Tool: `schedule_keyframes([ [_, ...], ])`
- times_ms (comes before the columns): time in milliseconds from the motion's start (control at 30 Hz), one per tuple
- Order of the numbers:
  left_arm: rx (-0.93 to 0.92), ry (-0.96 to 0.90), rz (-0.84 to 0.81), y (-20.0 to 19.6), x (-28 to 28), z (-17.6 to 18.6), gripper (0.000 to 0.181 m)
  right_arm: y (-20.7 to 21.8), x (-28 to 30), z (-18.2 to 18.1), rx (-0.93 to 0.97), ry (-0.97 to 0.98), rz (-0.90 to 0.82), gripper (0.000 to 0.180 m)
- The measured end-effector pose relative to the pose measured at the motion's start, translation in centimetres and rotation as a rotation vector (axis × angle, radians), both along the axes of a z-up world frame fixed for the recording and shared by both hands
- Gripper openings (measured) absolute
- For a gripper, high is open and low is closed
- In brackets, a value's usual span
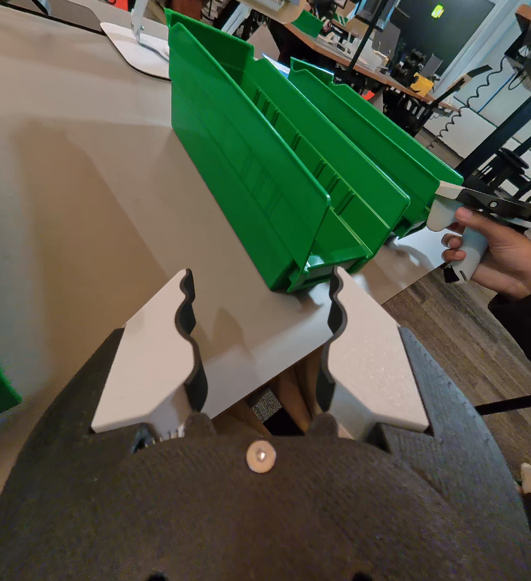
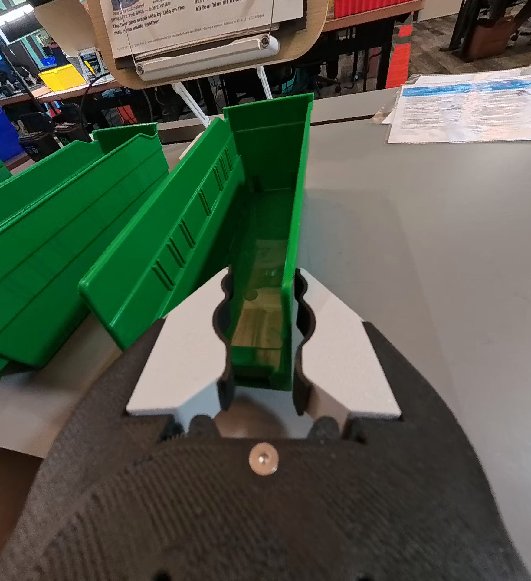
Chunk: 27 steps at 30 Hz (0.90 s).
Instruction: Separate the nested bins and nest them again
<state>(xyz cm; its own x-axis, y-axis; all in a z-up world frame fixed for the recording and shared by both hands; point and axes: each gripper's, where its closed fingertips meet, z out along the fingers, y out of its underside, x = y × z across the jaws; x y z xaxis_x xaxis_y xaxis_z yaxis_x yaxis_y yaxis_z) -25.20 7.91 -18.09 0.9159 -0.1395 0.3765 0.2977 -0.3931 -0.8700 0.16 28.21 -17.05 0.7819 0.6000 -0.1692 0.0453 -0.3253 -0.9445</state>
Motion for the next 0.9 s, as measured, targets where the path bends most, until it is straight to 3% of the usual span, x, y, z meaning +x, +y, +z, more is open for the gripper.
schedule_keyframes([
  [367, 0.029, -0.105, -0.015, -0.04, -0.2, 0.67, 0.07, -0.01, -0.04, 0.09, 0.004, 0.003, 0.0, 0.038],
  [567, 0.009, -0.092, -0.031, -0.06, 0.25, 0.26, 0.071, 0.15, -0.12, -0.11, 0.025, -0.025, 0.01, 0.035],
  [700, 0.001, -0.079, -0.041, -0.06, 0.57, 0.04, 0.072, 0.3, -0.11, -0.17, -0.007, 0.007, 0.02, 0.013],
  [900, 0.038, -0.047, -0.009, -0.01, 0.1, 0.75, 0.07, 0.68, 0.67, 0.02, -0.053, 0.027, -0.022, 0.002],
])
